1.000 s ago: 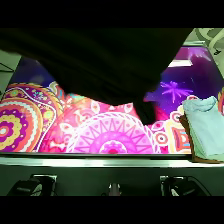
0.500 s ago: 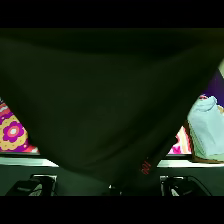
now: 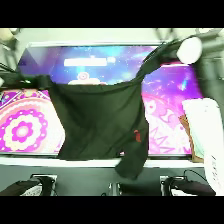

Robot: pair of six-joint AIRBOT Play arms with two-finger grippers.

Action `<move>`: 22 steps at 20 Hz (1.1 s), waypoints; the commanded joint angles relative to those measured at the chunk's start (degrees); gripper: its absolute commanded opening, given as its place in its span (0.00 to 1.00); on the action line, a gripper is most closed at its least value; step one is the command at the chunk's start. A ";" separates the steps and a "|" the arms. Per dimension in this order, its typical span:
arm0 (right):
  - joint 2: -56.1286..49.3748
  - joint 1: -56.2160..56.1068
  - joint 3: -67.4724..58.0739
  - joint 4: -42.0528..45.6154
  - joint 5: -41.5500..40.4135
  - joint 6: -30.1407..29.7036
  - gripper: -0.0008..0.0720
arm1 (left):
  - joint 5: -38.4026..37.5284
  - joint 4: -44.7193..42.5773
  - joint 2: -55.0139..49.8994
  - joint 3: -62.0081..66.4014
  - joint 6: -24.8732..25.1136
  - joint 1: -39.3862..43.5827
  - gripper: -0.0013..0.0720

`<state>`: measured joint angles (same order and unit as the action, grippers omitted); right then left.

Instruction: Fold the shirts.

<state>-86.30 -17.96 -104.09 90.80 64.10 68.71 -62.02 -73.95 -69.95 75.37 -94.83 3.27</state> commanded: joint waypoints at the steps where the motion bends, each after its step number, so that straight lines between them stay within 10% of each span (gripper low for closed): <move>1: -10.58 0.00 -0.07 -4.92 2.71 5.68 0.04 | -3.50 3.28 -9.92 -1.84 -3.78 -1.38 0.05; 3: -13.27 0.00 -0.07 -8.76 5.03 5.62 0.05 | -4.61 6.95 -13.20 -1.81 -3.78 -0.59 0.10; 6: -12.70 1.03 -0.13 -7.89 8.07 2.62 0.66 | -8.22 9.09 -14.78 -1.22 0.04 -0.74 0.68; 7: -11.50 2.19 -0.13 -5.29 10.91 -1.20 0.67 | -11.74 8.07 -14.40 -0.81 3.17 -1.88 0.74; 10: -9.42 10.14 -0.04 -0.13 23.06 -7.76 0.56 | -22.75 -0.85 -11.87 -1.79 4.22 -7.19 0.74; 14: -8.09 22.29 7.39 -15.10 33.55 -8.98 0.34 | -27.89 -2.60 -4.46 -15.39 4.28 -12.55 0.74; 17: -4.09 23.43 19.82 -17.92 32.48 -11.23 0.40 | -24.06 -2.58 1.20 -30.95 4.44 -12.83 0.74; 19: -1.09 23.43 27.52 -19.87 28.68 -11.80 0.71 | -20.68 -2.14 3.48 -37.92 4.52 -12.83 0.70; 22: 2.82 23.43 35.67 -19.74 24.74 -12.07 0.70 | -17.90 2.16 3.96 -42.32 6.43 -12.81 0.70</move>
<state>-86.96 4.97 -76.53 73.03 91.46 57.74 -82.70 -74.78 -67.68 39.38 -89.86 -9.26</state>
